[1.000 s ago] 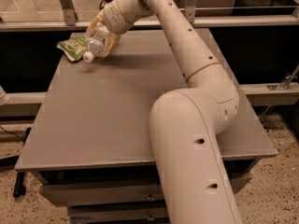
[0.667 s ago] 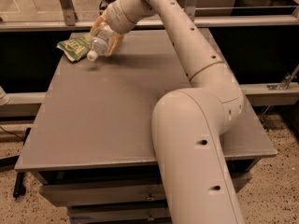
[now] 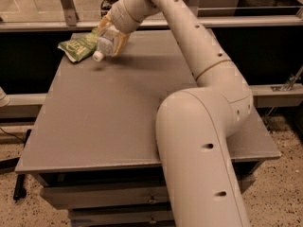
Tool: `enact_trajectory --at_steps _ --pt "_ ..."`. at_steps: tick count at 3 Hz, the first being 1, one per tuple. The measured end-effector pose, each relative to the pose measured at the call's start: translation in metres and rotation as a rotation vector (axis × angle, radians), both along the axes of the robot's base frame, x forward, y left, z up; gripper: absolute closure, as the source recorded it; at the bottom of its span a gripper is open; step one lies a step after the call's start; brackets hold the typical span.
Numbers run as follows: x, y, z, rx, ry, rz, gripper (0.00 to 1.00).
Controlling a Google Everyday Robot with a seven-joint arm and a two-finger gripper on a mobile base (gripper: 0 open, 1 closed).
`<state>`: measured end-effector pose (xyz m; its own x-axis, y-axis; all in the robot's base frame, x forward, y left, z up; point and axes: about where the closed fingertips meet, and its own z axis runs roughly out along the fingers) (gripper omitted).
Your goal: Move blue plastic bottle near green jalapeno chip bag
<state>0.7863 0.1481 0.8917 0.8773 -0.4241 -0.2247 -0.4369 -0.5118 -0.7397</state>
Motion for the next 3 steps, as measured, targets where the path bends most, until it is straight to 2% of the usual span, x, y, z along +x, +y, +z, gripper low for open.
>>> enact_trajectory --at_steps 2,3 --pt "0.0 -0.004 -0.005 -0.012 0.013 -0.019 0.12" --pt "-0.0006 -0.0049 -0.0054 -0.01 0.017 -0.023 0.0"
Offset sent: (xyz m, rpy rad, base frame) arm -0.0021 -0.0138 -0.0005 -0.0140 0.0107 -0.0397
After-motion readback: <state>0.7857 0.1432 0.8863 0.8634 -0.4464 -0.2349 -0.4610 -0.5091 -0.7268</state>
